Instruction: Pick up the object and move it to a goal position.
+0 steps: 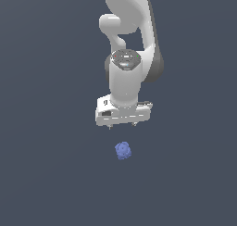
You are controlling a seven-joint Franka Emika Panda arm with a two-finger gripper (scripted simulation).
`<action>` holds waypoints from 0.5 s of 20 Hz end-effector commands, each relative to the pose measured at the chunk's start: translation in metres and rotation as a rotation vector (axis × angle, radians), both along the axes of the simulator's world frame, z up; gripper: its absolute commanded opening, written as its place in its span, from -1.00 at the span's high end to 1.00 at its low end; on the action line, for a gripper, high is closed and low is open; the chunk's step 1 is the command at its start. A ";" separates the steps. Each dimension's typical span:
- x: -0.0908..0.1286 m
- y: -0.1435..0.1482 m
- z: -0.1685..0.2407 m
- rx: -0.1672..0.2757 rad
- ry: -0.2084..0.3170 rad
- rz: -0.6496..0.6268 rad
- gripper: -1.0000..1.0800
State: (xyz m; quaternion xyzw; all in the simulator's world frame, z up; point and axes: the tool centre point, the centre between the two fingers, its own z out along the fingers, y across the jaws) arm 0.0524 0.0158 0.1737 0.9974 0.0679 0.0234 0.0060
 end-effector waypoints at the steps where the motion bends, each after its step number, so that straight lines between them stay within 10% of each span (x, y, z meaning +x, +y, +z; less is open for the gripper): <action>1: 0.011 0.001 -0.012 -0.001 0.008 0.034 -0.92; 10: 0.044 0.005 -0.059 0.000 0.035 0.151 -0.92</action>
